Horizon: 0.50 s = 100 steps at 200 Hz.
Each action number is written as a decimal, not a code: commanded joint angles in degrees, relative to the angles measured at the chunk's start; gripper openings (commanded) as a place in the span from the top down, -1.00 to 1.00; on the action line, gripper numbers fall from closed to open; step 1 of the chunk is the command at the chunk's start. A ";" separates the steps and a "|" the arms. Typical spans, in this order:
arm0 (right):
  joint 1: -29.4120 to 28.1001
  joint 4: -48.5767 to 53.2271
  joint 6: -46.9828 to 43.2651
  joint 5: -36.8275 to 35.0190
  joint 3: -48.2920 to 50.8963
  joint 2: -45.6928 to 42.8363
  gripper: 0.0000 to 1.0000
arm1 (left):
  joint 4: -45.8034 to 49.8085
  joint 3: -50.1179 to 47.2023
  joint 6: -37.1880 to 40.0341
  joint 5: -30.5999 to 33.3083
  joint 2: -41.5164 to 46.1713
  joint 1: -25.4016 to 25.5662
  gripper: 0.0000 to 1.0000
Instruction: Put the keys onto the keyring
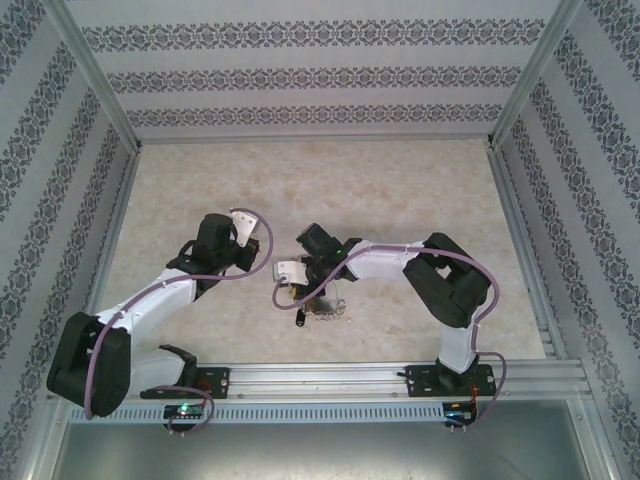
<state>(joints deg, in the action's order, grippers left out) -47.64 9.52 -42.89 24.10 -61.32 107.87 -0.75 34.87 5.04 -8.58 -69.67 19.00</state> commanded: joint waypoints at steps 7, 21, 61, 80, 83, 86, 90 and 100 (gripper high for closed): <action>1.22 1.06 -1.01 3.51 0.96 -2.14 0.41 | 0.60 1.56 -1.00 -0.56 -0.29 -0.61 1.00; 1.32 1.40 -1.43 3.67 0.85 -2.19 0.42 | 0.60 1.50 -1.02 -0.58 -0.21 -0.57 1.00; 1.63 1.80 -2.37 3.23 0.95 -2.24 0.42 | 0.66 1.43 -1.08 -0.65 -0.18 -0.61 1.00; 1.67 1.97 -2.82 3.63 0.87 -1.99 0.43 | 0.66 1.45 -1.08 -0.65 -0.21 -0.56 1.00; 1.67 1.99 -2.86 3.67 0.85 -1.97 0.43 | 0.67 1.51 -1.08 -0.65 -0.20 -0.60 1.00; 1.67 2.07 -2.94 3.63 0.94 -1.91 0.44 | 0.64 1.50 -1.08 -0.65 -0.22 -0.55 1.00; 1.67 2.06 -3.01 3.55 0.98 -1.88 0.44 | 0.63 1.51 -1.08 -0.65 -0.20 -0.56 1.00; 1.67 2.12 -3.38 3.25 1.11 -1.88 0.44 | 0.67 1.50 -1.08 -0.65 -0.22 -0.62 1.00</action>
<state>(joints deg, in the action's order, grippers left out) -46.59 10.15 -44.45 25.45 -61.10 106.91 -0.75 34.89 5.04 -8.58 -69.71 19.00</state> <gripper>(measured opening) 0.283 0.060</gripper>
